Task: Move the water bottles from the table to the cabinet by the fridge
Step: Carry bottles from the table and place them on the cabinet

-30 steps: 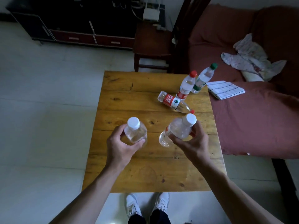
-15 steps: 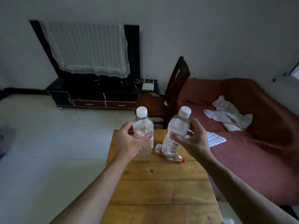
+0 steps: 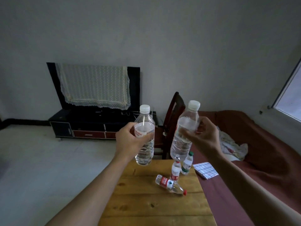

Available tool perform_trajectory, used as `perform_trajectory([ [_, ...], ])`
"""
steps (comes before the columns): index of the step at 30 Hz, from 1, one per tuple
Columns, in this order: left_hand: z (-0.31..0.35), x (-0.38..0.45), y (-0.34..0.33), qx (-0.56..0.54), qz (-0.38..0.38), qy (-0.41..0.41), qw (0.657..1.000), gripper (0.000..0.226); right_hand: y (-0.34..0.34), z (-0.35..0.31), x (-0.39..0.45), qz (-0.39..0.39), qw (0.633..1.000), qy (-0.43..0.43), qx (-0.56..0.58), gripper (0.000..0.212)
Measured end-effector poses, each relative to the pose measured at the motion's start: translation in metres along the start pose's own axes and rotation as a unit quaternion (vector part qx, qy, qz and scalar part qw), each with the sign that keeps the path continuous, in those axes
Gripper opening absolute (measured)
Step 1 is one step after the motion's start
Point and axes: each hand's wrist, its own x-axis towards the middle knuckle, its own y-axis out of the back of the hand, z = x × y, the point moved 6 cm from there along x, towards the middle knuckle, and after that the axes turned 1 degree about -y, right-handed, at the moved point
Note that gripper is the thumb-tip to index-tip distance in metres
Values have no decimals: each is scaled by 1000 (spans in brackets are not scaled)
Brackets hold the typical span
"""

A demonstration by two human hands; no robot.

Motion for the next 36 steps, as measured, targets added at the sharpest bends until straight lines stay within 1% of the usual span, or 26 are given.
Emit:
perform_trajectory([
  [3,-2,-1,6,5,-14,-3,1000,45,1,-7,-2,8,1000,2,-11,47],
  [9,-20,-13,18,-1,-35,25,999,43,-3,-8,-15,-7,1000,-9,-26,45],
  [13,-22,-30,32,-7,-8,45,999,41,-14,-3,-19,-34,999,-23,-28,44],
  [15,-22,-38,43,-5,12,56,998,41,-29,-3,-19,-56,998,-20,-29,45],
  [18,-22,-47,58,9,36,73,997,42,-54,-3,-17,-94,996,-9,-3,45],
  [21,-20,-56,75,40,78,75,993,40,-79,-1,-15,-145,989,12,33,44],
  [24,-15,-74,89,71,141,69,985,40,-103,4,-16,-211,973,20,92,46],
  [27,-7,-94,98,106,203,85,970,42,-129,7,-19,-269,953,24,137,53],
  [32,4,-143,122,153,289,123,937,45,-169,-11,-44,-356,915,40,187,56],
  [36,14,-186,161,191,332,148,912,47,-205,-40,-74,-408,886,36,219,62],
])
